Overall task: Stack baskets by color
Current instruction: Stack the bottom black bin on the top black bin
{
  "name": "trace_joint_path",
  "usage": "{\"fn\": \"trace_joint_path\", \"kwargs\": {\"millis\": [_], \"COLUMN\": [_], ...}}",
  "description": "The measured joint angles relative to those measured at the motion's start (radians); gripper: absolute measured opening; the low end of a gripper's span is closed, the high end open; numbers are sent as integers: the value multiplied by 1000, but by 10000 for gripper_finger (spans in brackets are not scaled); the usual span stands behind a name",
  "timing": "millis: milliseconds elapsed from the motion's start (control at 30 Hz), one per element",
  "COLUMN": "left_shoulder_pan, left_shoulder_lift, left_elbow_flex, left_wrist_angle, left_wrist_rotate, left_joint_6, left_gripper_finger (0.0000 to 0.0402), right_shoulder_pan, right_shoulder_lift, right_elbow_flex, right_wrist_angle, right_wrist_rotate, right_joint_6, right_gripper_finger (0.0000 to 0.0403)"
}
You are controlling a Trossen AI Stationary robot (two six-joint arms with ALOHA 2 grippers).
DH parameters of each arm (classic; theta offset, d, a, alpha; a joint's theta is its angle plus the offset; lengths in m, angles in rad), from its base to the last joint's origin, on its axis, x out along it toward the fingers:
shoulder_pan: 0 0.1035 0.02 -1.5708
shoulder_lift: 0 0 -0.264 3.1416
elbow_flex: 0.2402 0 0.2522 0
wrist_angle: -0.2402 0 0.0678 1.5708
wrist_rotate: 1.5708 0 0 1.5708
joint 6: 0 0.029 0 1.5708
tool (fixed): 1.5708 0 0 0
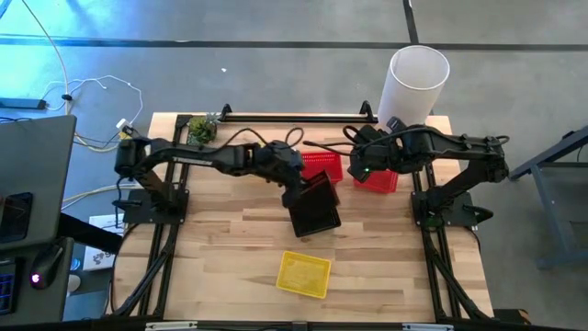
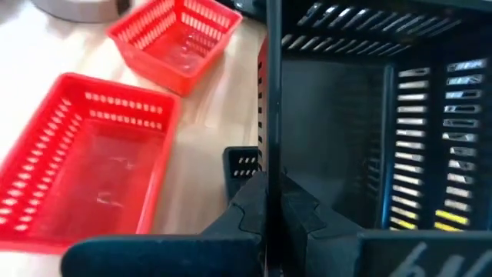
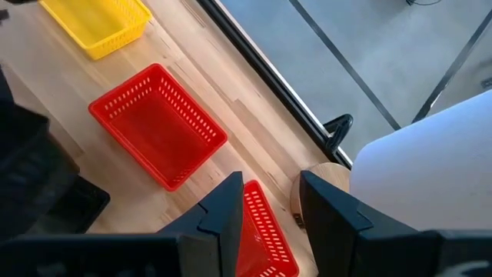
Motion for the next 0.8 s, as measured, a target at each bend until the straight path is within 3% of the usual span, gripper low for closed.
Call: {"fn": "trace_joint_path", "kwargs": {"millis": [267,800], "left_shoulder_pan": [-2,-1], "left_shoulder_lift": [83,133], "left_elbow_flex": [36,36], "left_wrist_angle": [-73,-108], "left_wrist_rotate": [3,30], "left_joint_6": [2,2], "left_gripper_finger": [0,0], "right_shoulder_pan": [0,0], "right_shoulder_lift": [0,0], "right_elbow_flex": [-96,-242], "right_wrist_angle": [0,18], "right_wrist_rotate": [-4,-41], "right_joint_6": [0,7], "right_gripper_finger": [114,114]}}
